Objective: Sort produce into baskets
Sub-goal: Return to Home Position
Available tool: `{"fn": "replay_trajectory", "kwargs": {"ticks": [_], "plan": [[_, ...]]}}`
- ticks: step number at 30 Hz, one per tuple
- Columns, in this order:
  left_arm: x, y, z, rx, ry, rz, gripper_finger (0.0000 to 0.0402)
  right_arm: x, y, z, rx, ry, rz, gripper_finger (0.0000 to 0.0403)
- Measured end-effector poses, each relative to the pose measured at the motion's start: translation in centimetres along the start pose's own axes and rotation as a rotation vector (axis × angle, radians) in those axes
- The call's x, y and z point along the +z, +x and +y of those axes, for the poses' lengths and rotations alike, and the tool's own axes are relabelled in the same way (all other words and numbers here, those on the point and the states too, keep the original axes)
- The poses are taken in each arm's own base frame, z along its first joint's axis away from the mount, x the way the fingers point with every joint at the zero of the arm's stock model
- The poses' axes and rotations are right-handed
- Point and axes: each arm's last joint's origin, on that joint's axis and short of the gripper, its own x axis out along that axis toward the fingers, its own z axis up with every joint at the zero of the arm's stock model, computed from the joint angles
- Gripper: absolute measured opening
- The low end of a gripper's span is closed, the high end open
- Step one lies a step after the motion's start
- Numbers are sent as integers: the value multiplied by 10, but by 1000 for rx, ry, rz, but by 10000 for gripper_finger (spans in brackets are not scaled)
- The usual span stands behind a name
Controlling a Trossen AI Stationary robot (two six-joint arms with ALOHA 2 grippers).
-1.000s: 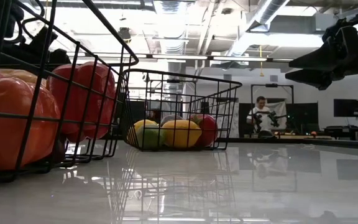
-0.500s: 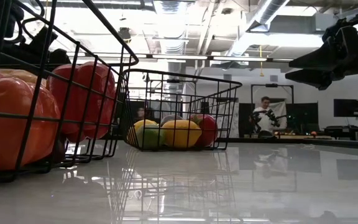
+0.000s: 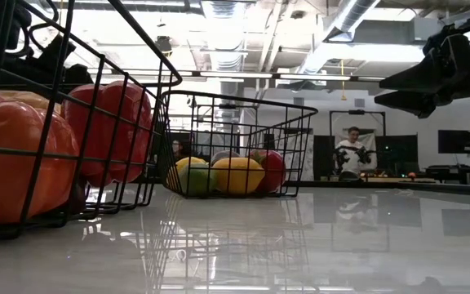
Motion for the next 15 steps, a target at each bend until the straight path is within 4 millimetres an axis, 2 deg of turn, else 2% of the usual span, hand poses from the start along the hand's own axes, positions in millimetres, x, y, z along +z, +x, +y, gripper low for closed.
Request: {"fn": "replay_trajectory", "kwargs": {"ticks": [15], "plan": [[0, 0, 0, 0, 3, 0, 249, 0, 0, 0, 0, 0, 1, 319]]}}
